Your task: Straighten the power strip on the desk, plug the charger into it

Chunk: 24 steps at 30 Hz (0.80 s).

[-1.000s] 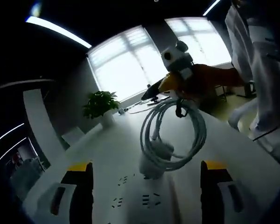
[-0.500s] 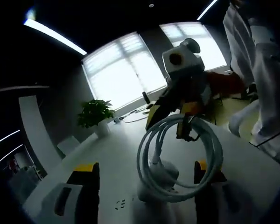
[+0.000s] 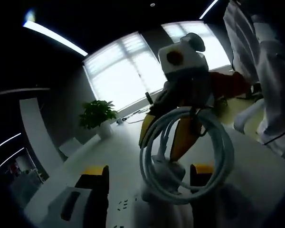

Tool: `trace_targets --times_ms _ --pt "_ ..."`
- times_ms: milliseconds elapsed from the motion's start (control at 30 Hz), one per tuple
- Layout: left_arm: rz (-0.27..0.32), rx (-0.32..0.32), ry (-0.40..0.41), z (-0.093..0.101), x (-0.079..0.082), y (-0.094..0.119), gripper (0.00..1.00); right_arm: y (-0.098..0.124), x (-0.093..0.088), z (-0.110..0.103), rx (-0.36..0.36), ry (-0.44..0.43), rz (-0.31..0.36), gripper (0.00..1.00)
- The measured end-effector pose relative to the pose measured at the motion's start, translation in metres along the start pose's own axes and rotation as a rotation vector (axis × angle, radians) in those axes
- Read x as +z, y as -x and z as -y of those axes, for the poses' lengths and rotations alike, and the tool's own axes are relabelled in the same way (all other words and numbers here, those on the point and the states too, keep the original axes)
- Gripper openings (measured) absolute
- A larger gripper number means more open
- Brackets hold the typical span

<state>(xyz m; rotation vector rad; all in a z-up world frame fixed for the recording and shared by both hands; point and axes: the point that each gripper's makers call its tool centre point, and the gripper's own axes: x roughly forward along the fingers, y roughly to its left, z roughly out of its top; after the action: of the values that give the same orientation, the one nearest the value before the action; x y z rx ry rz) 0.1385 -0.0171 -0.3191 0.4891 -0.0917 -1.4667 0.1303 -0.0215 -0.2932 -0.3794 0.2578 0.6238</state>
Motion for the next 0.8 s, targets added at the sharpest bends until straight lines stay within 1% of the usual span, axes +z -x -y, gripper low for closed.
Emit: trace_targets --times_ms 33,167,267,333,667,800 --pt "-0.006 0.001 0.006 -0.001 -0.002 0.0 0.65 -0.001 0.0 0.0 0.001 -0.001 -0.001 0.28" --pt "0.004 -0.007 0.013 0.001 0.0 0.0 0.62 -0.001 0.001 -0.001 0.009 0.0 -0.011 0.28" --pt "0.003 -0.022 0.002 0.005 0.0 -0.001 0.56 -0.002 0.002 -0.002 0.015 -0.006 -0.015 0.29" --pt "-0.001 -0.033 -0.004 0.008 -0.001 -0.001 0.5 -0.003 0.002 -0.002 0.017 -0.014 -0.017 0.29" --pt "-0.008 -0.049 -0.01 0.014 -0.002 -0.002 0.42 -0.004 0.001 0.0 0.019 -0.048 -0.036 0.31" --pt "-0.007 -0.051 -0.005 0.015 -0.002 -0.001 0.38 -0.006 0.004 0.002 0.017 -0.069 -0.043 0.31"
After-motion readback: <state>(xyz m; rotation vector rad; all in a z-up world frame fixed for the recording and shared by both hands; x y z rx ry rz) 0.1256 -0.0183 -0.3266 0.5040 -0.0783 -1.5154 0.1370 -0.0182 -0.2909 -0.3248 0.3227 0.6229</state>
